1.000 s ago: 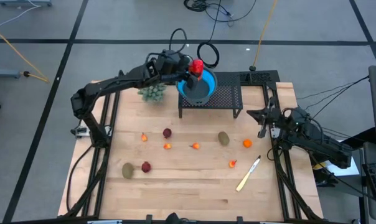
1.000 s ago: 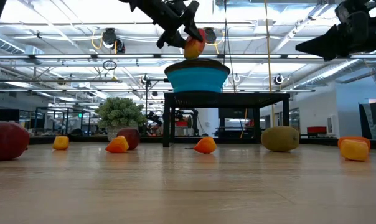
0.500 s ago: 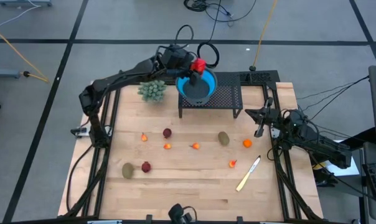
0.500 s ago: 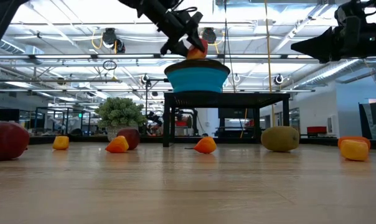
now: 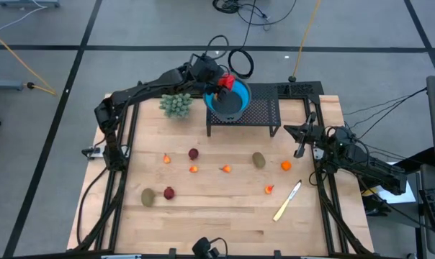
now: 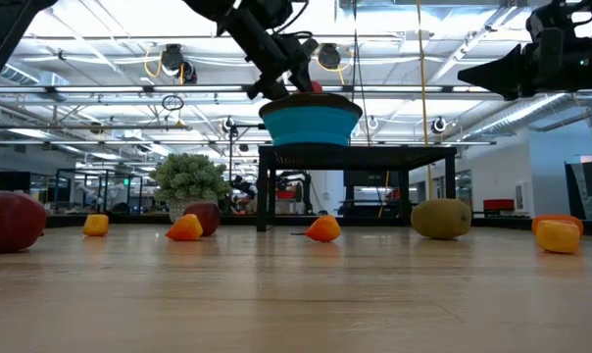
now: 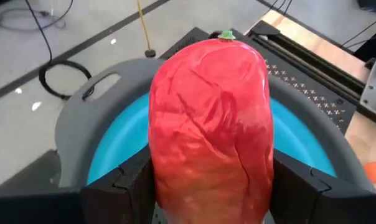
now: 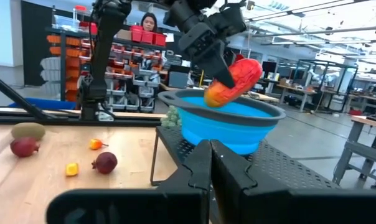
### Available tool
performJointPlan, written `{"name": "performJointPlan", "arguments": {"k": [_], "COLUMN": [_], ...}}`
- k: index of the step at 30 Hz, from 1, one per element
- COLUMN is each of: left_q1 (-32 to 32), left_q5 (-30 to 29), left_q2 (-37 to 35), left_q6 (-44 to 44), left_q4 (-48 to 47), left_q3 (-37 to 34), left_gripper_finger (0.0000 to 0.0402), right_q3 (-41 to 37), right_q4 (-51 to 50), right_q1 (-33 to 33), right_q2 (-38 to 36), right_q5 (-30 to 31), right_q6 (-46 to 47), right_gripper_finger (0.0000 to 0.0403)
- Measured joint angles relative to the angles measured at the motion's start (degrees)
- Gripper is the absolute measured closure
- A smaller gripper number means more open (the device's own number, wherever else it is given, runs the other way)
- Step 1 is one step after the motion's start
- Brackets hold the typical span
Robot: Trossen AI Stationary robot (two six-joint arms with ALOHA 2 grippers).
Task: Pick & Place Fruit
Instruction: Put the orange mango into the blue strainer bowl on the shelf
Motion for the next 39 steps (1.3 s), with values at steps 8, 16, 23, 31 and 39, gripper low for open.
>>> {"name": "performJointPlan", "arguments": {"k": [8, 16, 23, 31, 39], "left_q1": [-0.3, -1.2, -1.0, -1.0, -1.0], "left_q5": [0.0, 1.2, 1.5, 1.1, 1.0], "left_q2": [0.0, 2.3, 2.7, 2.7, 2.7], "left_q6": [-1.7, -1.7, -2.0, -1.7, -0.9], "left_q4": [-3.3, -2.6, -3.0, -3.0, -3.1], "left_q3": [0.0, 0.0, -0.1, -0.1, -0.1], "left_gripper_finger": [0.0172, 0.0172, 0.0172, 0.0170, 0.0128], "right_q3": [0.0, 0.0, 0.0, 0.0, 0.0], "right_q4": [0.0, 0.0, 0.1, 0.2, 0.2], "right_q1": [0.0, 0.0, 0.0, 0.0, 0.0], "right_q2": [0.0, 0.0, 0.0, 0.0, 0.0], "right_q5": [0.0, 0.0, 0.0, 0.0, 0.0], "right_q6": [0.0, 0.0, 0.0, -0.1, 0.0], "right_gripper_finger": [0.0403, 0.0403, 0.0403, 0.0403, 0.0403]}}
